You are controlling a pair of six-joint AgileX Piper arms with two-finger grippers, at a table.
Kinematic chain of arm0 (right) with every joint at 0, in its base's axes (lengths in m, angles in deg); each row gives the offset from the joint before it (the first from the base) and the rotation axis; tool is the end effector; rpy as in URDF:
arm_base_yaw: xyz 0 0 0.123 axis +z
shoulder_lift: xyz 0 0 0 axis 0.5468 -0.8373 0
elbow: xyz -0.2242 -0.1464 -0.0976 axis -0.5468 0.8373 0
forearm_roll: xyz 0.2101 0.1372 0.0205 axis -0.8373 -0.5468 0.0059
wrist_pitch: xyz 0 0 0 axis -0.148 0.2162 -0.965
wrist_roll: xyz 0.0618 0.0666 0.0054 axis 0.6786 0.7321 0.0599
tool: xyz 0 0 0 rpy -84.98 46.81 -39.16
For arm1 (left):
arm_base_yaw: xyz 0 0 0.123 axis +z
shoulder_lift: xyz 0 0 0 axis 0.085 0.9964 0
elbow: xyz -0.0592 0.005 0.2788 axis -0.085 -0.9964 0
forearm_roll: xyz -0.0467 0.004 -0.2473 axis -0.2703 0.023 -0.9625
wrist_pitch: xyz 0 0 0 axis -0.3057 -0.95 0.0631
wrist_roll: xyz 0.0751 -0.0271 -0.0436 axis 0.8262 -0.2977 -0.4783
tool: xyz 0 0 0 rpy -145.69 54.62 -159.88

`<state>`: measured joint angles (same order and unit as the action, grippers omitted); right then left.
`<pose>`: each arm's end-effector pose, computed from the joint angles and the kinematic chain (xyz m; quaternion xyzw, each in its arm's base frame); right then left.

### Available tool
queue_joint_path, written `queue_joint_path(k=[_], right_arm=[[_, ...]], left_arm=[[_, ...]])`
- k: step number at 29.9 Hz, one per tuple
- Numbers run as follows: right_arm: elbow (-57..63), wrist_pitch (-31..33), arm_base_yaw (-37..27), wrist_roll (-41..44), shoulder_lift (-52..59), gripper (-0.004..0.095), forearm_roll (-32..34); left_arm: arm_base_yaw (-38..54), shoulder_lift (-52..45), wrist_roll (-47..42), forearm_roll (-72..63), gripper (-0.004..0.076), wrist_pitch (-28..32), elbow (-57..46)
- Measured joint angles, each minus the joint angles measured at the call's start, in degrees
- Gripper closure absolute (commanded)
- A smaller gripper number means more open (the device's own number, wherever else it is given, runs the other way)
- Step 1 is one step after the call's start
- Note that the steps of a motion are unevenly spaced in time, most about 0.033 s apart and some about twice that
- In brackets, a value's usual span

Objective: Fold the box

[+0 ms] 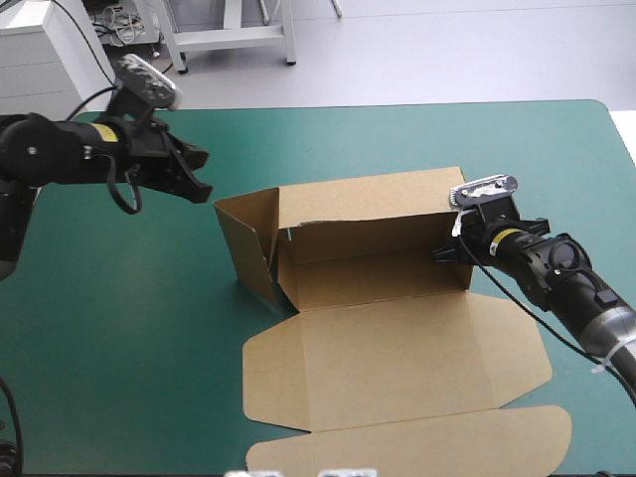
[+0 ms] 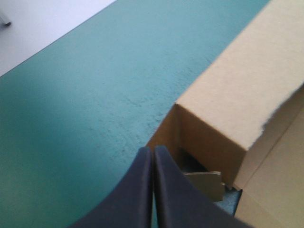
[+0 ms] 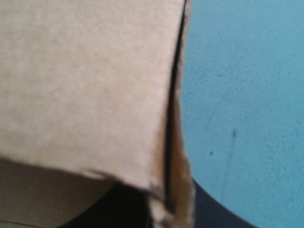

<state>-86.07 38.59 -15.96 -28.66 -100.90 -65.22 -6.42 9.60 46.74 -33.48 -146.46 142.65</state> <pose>0.2628 0.0749 0.3029 -0.1616 0.8874 0.0141 0.4316 0.2544 -0.0807 0.4855 0.3208 0.8422 -0.1103 0.4190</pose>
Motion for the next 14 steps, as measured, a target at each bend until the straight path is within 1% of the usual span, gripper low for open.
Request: queue_joint_path(k=[3,7,14], right_arm=[[0.00,0.06,0.00,0.01,0.00,0.0910,0.00],[0.00,0.06,-0.05,0.01,0.00,0.0910,0.00],[0.00,0.06,-0.05,0.29,0.00,0.0910,-0.05]], left_arm=[[3.94,-2.15,-0.85,-0.16,0.0732,0.00,-0.56],[5.89,-5.90,-3.48,1.36,0.0732,0.51,-5.44],[6.01,-13.28,-8.64,7.84,0.0732,8.55,-19.74]])
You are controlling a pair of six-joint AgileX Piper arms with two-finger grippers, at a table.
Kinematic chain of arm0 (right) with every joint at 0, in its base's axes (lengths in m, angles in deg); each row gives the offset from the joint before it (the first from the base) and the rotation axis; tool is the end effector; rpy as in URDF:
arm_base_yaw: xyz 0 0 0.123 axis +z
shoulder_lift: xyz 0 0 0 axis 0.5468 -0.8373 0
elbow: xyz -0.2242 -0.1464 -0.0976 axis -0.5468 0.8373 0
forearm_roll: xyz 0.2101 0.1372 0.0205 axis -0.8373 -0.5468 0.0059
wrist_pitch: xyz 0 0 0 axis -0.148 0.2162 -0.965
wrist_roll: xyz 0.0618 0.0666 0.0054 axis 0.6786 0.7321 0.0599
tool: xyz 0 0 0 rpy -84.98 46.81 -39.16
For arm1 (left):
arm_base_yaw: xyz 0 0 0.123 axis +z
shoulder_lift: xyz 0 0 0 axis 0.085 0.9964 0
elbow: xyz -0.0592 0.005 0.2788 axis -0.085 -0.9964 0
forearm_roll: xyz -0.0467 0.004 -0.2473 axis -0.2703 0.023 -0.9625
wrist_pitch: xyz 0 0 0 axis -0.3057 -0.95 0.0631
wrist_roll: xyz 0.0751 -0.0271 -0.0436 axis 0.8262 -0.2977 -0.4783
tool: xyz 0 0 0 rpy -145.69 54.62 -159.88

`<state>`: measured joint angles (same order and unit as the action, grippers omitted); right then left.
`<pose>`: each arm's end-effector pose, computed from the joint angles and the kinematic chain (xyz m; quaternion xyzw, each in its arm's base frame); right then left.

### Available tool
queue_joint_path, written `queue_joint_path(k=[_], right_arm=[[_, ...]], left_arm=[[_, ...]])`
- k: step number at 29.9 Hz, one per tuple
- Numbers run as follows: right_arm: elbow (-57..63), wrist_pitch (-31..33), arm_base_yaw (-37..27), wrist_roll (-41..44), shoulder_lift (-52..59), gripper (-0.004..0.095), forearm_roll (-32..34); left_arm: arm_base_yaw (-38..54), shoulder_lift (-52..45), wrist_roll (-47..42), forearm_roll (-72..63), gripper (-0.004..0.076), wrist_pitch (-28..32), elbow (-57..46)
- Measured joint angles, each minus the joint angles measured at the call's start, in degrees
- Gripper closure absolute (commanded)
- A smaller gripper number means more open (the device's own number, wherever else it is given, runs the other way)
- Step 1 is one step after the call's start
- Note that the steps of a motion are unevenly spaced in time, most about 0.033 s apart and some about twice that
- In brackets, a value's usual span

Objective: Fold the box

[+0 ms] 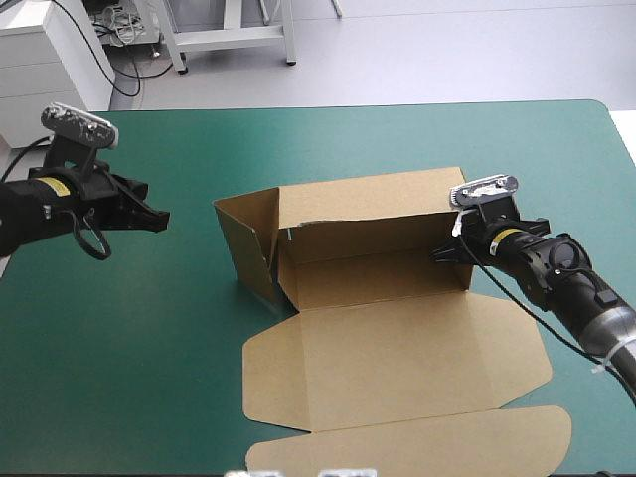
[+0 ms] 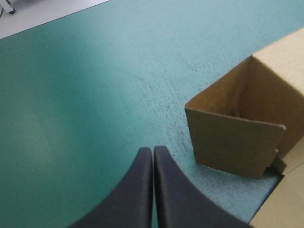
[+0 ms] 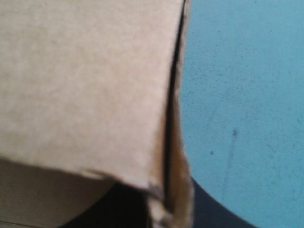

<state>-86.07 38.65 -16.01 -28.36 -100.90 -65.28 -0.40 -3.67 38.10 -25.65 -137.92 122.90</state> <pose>0.2628 0.0746 0.3028 -0.1586 0.8882 0.0153 0.4310 0.2155 -0.0369 0.4498 0.1934 0.8817 -0.0502 0.4275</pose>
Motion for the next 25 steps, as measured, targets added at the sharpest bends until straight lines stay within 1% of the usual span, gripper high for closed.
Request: queue_joint_path(k=[2,4,7,12,15,20,25], right_arm=[[-0.06,0.19,0.00,0.16,0.00,0.0910,-0.25],[-0.83,2.37,0.00,0.27,0.00,0.0910,-0.91],[-3.43,7.94,0.00,-0.35,0.00,0.0910,-2.28],[-9.18,17.45,0.00,-2.11,0.00,0.0910,-3.29],[-10.51,21.10,0.00,-3.28,-0.15,0.0910,-4.05],[-10.93,21.51,0.00,-4.72,-2.53,0.0910,-5.59],[-11.20,19.31,-0.06,-4.88,-6.42,0.0910,-6.63]], left_arm=[[0.02,-2.14,-0.56,0.13,0.0732,1.69,-3.25],[0.02,-3.90,-0.82,0.13,0.0732,3.03,-5.99],[0.02,-5.25,-0.97,0.13,0.0732,4.36,-8.59],[0.02,-5.38,-1.15,0.13,0.0732,5.63,-9.37],[0.02,-5.45,-1.15,0.13,0.0732,7.38,-9.37],[0.02,-5.51,-1.15,0.13,0.0732,9.86,-9.37],[0.02,-5.51,-1.15,0.13,0.0732,10.35,-9.37]])
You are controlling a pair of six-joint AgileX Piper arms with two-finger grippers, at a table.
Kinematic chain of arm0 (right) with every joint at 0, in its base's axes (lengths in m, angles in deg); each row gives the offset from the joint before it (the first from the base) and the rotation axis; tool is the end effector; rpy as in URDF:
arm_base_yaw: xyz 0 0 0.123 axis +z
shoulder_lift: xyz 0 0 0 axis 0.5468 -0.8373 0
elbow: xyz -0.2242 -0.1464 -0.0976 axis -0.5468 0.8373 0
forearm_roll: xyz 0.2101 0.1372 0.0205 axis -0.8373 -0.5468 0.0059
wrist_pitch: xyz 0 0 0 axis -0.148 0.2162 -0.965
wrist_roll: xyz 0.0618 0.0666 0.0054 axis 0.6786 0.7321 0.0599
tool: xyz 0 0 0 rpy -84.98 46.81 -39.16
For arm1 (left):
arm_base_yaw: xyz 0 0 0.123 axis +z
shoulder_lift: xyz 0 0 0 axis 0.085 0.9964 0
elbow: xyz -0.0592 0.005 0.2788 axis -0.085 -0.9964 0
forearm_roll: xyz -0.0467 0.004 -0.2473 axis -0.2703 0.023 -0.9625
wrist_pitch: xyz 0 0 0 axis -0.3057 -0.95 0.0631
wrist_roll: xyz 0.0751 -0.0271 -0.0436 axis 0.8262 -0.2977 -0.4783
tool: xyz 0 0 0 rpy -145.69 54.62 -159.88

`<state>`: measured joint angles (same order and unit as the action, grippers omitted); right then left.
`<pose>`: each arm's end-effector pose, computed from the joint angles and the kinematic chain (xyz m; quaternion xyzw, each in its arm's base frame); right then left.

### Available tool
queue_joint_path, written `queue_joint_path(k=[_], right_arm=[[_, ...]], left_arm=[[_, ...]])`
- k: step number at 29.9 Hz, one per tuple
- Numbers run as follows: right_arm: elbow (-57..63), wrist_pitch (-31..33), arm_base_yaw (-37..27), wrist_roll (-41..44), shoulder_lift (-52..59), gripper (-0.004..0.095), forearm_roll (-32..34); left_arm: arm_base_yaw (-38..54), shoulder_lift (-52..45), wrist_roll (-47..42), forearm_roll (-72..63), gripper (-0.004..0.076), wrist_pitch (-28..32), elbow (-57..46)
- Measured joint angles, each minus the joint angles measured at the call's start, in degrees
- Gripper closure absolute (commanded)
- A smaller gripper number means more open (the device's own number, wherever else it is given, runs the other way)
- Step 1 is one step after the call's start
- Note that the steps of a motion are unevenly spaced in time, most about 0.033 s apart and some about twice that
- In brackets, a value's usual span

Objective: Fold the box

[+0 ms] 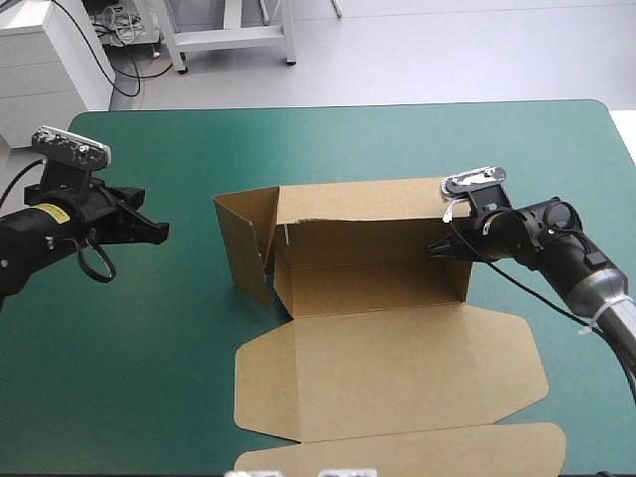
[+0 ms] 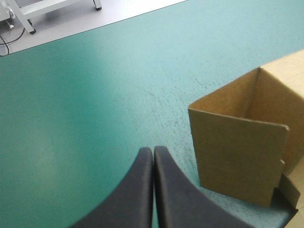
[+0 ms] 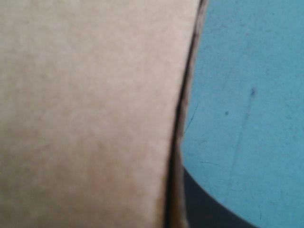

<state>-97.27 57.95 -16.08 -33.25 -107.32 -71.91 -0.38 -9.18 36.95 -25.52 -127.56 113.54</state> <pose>0.2790 0.0824 0.3107 -0.1623 0.9364 0.0210 0.3105 0.2030 -0.0336 0.4337 0.1665 0.8619 -0.0454 0.4769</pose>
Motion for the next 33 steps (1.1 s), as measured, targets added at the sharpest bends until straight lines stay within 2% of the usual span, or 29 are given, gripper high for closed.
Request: queue_joint_path(k=[7,11,14,17,22,27,33], right_arm=[[-6.05,-5.53,-0.13,-0.18,-7.23,0.0929,1.49],[-11.32,-7.99,-0.18,-0.18,-13.26,0.0900,1.76],[-15.10,-7.84,-0.24,-0.18,-17.11,0.0788,1.82],[-18.34,-7.03,-0.24,-0.28,-20.38,0.0619,2.29],[-21.43,-2.81,-0.18,-0.82,-24.05,0.0401,1.57],[-25.71,-0.25,-0.18,-0.84,-24.38,0.0322,1.57],[-32.29,6.83,-0.18,-1.57,-23.83,0.0321,1.57]], left_arm=[[0.00,0.00,0.00,0.00,0.0732,0.05,0.00],[0.00,0.00,0.00,0.00,0.0732,-0.30,0.00],[0.00,0.00,0.00,0.00,0.0732,-0.57,0.00],[0.00,0.00,0.00,0.00,0.0732,-0.57,0.00],[0.00,0.00,0.56,0.00,0.0732,-0.61,0.00],[0.00,0.00,1.08,0.00,0.0732,-0.61,0.00],[0.00,0.00,1.08,0.00,0.0732,-1.12,0.00]])
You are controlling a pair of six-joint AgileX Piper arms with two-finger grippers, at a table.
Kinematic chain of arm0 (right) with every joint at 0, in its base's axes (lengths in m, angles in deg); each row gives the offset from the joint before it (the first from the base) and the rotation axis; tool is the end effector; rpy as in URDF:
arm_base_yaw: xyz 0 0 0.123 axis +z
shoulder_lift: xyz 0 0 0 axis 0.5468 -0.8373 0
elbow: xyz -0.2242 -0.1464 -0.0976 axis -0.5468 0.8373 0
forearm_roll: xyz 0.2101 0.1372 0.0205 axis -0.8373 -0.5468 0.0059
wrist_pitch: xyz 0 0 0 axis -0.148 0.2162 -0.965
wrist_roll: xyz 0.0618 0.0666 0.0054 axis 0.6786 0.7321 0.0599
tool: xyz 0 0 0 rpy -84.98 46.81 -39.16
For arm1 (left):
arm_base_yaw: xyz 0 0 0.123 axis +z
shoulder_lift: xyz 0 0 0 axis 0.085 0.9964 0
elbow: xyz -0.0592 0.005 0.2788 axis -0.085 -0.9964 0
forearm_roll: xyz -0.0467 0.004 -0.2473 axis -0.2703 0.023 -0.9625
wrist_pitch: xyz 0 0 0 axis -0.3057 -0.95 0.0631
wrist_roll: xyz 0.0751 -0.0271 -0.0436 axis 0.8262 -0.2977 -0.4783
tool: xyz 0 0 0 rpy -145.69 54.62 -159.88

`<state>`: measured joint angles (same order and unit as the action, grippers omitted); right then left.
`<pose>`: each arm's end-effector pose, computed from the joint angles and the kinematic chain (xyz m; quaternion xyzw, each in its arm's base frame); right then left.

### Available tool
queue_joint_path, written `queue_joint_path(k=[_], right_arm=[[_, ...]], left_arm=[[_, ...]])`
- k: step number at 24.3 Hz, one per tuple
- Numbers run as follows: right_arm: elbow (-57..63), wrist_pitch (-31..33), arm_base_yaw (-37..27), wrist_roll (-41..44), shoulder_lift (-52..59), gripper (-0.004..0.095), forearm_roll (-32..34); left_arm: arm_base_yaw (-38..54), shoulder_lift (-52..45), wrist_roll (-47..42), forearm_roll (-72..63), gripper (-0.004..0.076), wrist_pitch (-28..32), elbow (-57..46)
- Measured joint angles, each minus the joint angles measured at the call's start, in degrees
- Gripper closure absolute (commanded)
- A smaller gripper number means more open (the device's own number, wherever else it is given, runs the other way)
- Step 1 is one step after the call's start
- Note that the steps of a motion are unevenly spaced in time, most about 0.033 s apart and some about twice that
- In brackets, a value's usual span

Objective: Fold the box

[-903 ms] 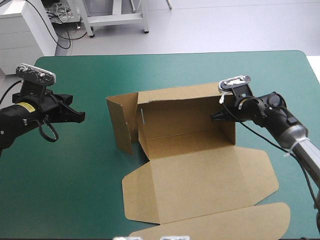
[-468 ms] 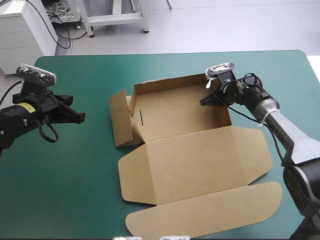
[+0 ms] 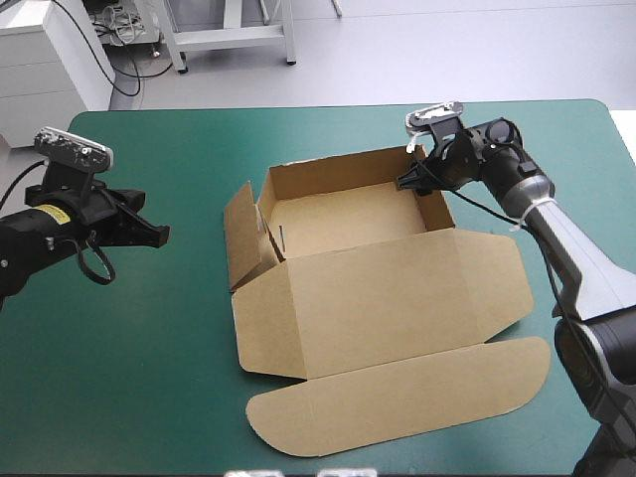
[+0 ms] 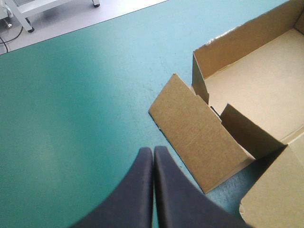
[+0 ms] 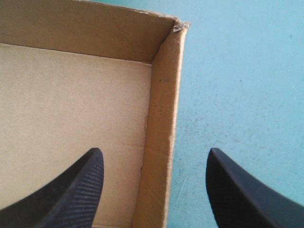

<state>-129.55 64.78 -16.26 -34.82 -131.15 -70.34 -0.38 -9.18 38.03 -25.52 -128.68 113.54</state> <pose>0.3938 0.1139 0.3306 -0.1745 0.9292 0.0038 0.3257 0.2020 -0.0337 0.4322 0.1766 0.8645 -0.0423 0.4688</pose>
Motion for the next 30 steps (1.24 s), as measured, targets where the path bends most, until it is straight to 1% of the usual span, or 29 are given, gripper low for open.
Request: queue_joint_path(k=[4,8,11,16,21,24,26,27,30], right_arm=[[-5.27,6.48,0.00,-1.82,1.44,0.0321,0.00],[-10.61,14.83,0.00,-4.93,2.29,0.0322,-0.12],[-12.20,17.64,0.00,-6.06,2.45,0.0322,-0.33],[-12.61,18.39,0.00,-6.79,1.57,0.0322,-0.46],[-12.61,18.39,0.00,-6.99,-2.74,0.0322,-0.46],[-12.61,17.85,-0.62,-6.99,-7.72,0.0322,-0.70],[-12.61,16.76,-2.07,-6.99,-10.45,0.0322,-2.21],[-12.61,15.62,-3.36,-7.09,-11.92,0.0325,-4.02],[-12.61,14.29,-4.98,-7.92,-13.65,0.0330,-6.80]], left_arm=[[0.00,0.00,0.00,0.00,0.0732,-1.28,0.00],[0.00,0.00,0.00,0.00,0.0732,-1.59,0.00],[0.00,0.00,0.00,0.00,0.0732,-1.95,0.00],[0.00,0.00,0.00,0.00,0.0732,-2.67,0.00],[0.00,0.00,0.00,0.00,0.0732,-2.94,0.00],[0.00,0.00,0.00,0.00,0.0732,-3.10,0.00],[0.00,0.00,0.00,0.00,0.0732,-3.17,0.00],[0.00,0.00,0.00,0.00,0.0732,-3.17,0.00],[0.00,0.00,0.21,0.00,0.0732,-3.17,0.00]])
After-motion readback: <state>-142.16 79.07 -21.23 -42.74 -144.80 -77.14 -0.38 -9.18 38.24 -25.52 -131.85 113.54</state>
